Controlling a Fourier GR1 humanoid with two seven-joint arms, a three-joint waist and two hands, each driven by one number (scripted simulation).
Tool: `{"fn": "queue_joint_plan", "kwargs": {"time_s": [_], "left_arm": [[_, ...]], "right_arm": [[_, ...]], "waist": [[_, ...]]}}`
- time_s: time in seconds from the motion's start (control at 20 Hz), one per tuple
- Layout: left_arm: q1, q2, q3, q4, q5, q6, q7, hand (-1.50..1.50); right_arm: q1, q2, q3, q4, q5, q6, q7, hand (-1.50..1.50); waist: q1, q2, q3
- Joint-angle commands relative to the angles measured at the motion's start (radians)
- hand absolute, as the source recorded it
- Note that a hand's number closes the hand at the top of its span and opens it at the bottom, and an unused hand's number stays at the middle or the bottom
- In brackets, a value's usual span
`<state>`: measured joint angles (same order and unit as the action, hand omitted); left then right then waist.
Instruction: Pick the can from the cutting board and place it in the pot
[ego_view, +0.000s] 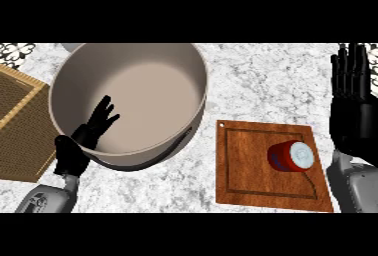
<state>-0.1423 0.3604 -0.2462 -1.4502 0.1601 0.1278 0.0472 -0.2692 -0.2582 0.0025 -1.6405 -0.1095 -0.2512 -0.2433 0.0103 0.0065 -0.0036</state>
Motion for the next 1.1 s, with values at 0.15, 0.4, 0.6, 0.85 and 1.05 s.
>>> {"fn": "queue_joint_plan", "kwargs": {"time_s": [0.15,0.4,0.6,0.85,1.05], "left_arm": [[0.007,0.119,0.116,0.054,-0.083,0.1,0.079,0.0],[0.093,0.146,0.172,0.099,-0.025,0.124,0.15,0.0],[0.091,0.154,0.144,0.048,-0.045,0.163,0.239,0.0],[0.077,0.177,0.162,0.042,-0.033,0.161,0.259,0.0],[0.106,0.159,0.139,0.034,-0.034,0.165,0.231,0.0]], "right_arm": [[0.065,-0.034,0.104,0.041,-0.006,0.143,0.086,1.5],[0.141,-0.057,-0.028,0.042,0.25,-0.209,0.034,-1.5],[0.284,0.021,0.099,-0.012,0.35,-0.257,-0.084,-1.5],[0.395,-0.041,0.157,-0.135,0.445,-0.243,-0.008,-1.5],[0.459,-0.188,0.128,-0.193,0.559,-0.175,0.19,-1.5]], "waist": [[0.002,-0.004,0.005],[-0.036,-0.007,0.005],[-0.024,-0.011,0.006],[-0.032,-0.012,0.003],[-0.038,-0.012,-0.002]]}}
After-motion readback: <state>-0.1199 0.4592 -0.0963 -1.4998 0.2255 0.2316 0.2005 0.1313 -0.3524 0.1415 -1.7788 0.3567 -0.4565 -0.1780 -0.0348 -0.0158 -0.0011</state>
